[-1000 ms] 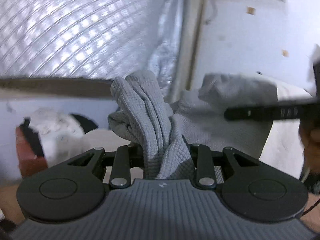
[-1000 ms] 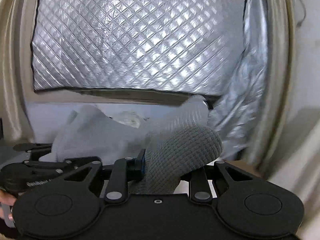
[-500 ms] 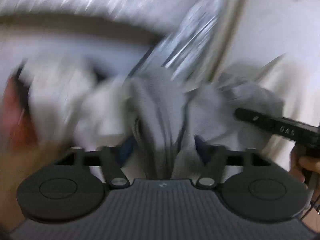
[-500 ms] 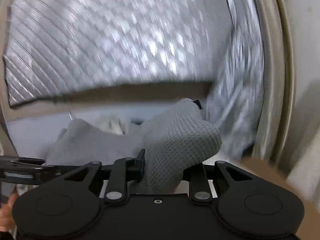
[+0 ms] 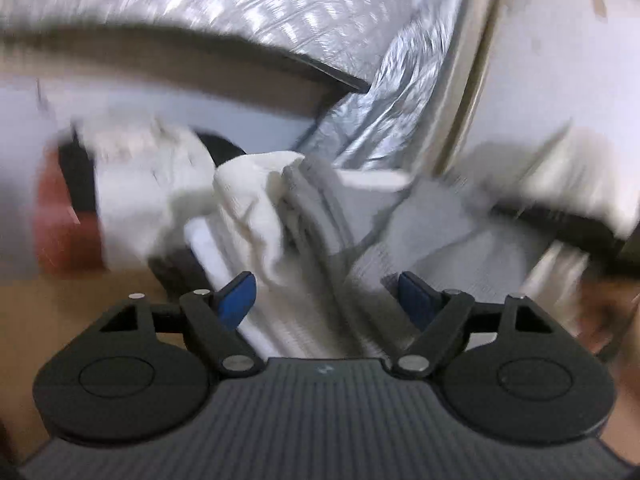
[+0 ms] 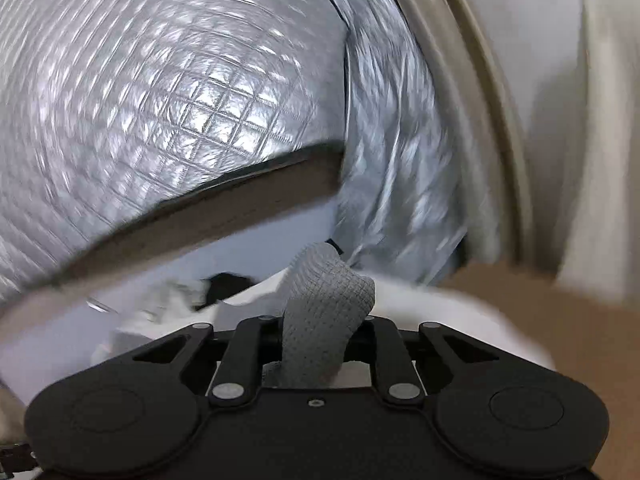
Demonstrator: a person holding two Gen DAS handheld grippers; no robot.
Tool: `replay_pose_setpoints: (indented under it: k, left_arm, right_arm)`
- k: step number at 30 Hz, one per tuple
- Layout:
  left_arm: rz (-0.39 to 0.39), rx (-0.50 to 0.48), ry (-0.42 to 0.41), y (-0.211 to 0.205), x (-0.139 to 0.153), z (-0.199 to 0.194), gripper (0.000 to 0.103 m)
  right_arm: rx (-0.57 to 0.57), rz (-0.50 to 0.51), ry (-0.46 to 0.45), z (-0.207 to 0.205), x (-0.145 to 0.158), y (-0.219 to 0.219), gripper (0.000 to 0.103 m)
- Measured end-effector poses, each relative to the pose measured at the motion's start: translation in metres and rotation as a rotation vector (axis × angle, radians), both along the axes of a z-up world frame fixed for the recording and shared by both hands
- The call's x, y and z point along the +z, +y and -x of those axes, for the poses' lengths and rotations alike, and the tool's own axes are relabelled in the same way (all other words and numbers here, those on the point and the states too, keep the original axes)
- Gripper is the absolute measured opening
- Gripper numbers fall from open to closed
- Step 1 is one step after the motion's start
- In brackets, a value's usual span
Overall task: Fold clothes
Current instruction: 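Carry the sweatshirt to the clothes stack and lay it on top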
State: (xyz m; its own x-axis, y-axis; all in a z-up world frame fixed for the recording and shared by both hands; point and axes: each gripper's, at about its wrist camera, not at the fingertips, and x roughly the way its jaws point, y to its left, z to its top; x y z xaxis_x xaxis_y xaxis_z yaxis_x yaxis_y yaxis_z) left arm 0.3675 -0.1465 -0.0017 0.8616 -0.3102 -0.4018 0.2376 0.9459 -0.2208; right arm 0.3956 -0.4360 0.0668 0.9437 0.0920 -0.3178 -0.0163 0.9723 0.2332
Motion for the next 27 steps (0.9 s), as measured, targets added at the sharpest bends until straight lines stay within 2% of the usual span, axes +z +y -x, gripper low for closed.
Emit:
replay_pose_setpoints:
  k: [3,4,6,8,9,10,12,13,14,16,18,19,20,21,23,24,27]
  left_arm:
    - [-0.072,0.040,-0.048,-0.016,0.000,0.012,0.077]
    - [-0.074,0.045,-0.054,-0.015,0.003,0.014,0.077]
    - [-0.072,0.055,-0.069,-0.009,0.008,0.018,0.078]
    - [-0.121,0.095,-0.087,-0.006,0.012,0.022,0.078]
    - [-0.190,0.141,-0.098,-0.007,0.013,0.023,0.078]
    - [-0.277,0.198,-0.110,-0.011,0.012,0.024,0.077]
    - [-0.372,0.243,-0.116,-0.014,0.007,0.019,0.075]
    - [-0.341,0.223,-0.095,-0.009,0.007,0.016,0.073]
    - [-0.277,0.186,-0.065,-0.001,0.009,0.014,0.068]
    - [-0.127,0.142,-0.034,0.014,0.018,0.018,0.066]
    - [-0.031,0.077,-0.067,0.020,0.029,0.028,0.064]
    - [0.012,0.042,-0.087,0.022,0.035,0.033,0.063]
    - [0.025,-0.015,-0.087,0.020,0.039,0.037,0.056]
    - [0.024,-0.081,-0.076,0.015,0.042,0.039,0.044]
    - [-0.005,-0.161,-0.050,-0.001,0.040,0.037,0.033]
    - [-0.013,-0.179,-0.043,-0.007,0.038,0.038,0.033]
    - [-0.038,-0.170,0.022,-0.014,0.024,0.028,0.032]
  right_arm:
    - [-0.140,0.092,0.055,-0.004,-0.013,0.014,0.018]
    - [-0.190,0.111,0.073,-0.005,-0.016,0.018,0.021]
    - [-0.277,0.118,0.111,-0.008,-0.019,0.023,0.038]
    - [-0.335,0.082,0.136,-0.006,-0.013,0.019,0.047]
    - [-0.357,0.071,0.134,-0.003,-0.008,0.016,0.047]
    - [-0.382,0.090,0.092,0.005,-0.001,0.016,0.046]
    - [-0.411,0.167,-0.021,0.027,0.014,0.022,0.044]
    - [-0.422,0.206,-0.078,0.039,0.020,0.025,0.044]
    - [-0.400,0.223,-0.099,0.046,0.026,0.027,0.044]
    - [-0.223,0.205,-0.113,0.056,0.033,0.032,0.044]
    - [-0.047,0.225,-0.133,0.066,0.035,0.044,0.046]
    - [0.001,0.254,-0.128,0.068,0.034,0.051,0.046]
    - [0.032,0.272,-0.112,0.068,0.031,0.056,0.046]
    - [0.059,0.286,-0.093,0.066,0.026,0.060,0.046]
    - [0.067,0.309,-0.054,0.061,0.014,0.065,0.046]
    - [0.044,0.316,-0.035,0.058,0.006,0.063,0.046]
    - [-0.002,0.252,0.018,0.055,-0.016,0.052,0.049]
